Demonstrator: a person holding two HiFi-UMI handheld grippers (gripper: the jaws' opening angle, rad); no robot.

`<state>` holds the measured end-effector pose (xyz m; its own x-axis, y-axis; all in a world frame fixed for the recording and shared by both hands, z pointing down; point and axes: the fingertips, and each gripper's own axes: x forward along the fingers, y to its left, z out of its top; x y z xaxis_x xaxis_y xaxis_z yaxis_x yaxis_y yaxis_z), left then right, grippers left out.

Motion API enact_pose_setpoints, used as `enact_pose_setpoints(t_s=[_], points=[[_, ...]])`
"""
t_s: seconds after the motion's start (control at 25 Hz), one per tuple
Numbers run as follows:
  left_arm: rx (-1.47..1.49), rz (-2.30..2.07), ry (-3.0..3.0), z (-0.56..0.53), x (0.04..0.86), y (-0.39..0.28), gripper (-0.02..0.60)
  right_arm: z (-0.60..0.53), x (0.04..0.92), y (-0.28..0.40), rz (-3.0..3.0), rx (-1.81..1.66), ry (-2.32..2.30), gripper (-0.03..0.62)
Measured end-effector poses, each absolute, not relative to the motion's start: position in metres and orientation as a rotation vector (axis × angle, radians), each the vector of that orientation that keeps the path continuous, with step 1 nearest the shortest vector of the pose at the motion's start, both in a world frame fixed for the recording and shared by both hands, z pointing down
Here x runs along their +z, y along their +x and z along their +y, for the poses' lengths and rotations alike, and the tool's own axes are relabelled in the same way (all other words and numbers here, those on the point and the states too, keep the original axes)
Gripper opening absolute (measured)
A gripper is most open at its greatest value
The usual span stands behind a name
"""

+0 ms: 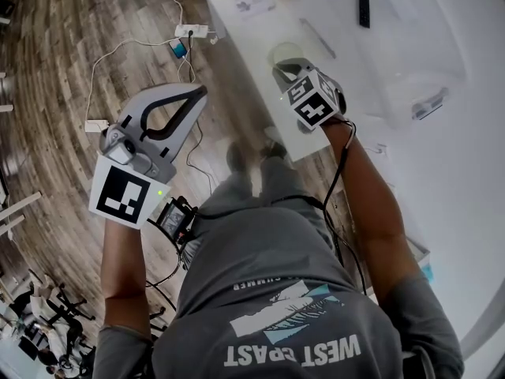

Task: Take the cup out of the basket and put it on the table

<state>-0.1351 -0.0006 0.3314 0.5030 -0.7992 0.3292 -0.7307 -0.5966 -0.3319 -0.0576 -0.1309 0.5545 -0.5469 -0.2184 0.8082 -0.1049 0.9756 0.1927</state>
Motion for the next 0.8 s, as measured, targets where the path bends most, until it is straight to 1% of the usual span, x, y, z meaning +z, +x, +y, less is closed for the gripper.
enact_pose_setpoints(t_s=[0.48, 0.76, 0.8], points=[[-0.681, 1.343, -2.599, 0.0, 0.337, -0.137, 0.009, -0.129, 0.601, -0.046, -2.015, -0.021, 0.155, 0.031], [-0.673, 1.336, -2.595, -0.001, 0.334, -0.136, 0.009, -0.128, 0.601, -0.043, -1.979, -0.009, 0.137, 0.033], [-0.671, 1.333, -2.594, -0.001, 0.333, -0.135, 0.009, -0.127, 0.598, -0.043, -1.985, -0.012, 0.138, 0.042]])
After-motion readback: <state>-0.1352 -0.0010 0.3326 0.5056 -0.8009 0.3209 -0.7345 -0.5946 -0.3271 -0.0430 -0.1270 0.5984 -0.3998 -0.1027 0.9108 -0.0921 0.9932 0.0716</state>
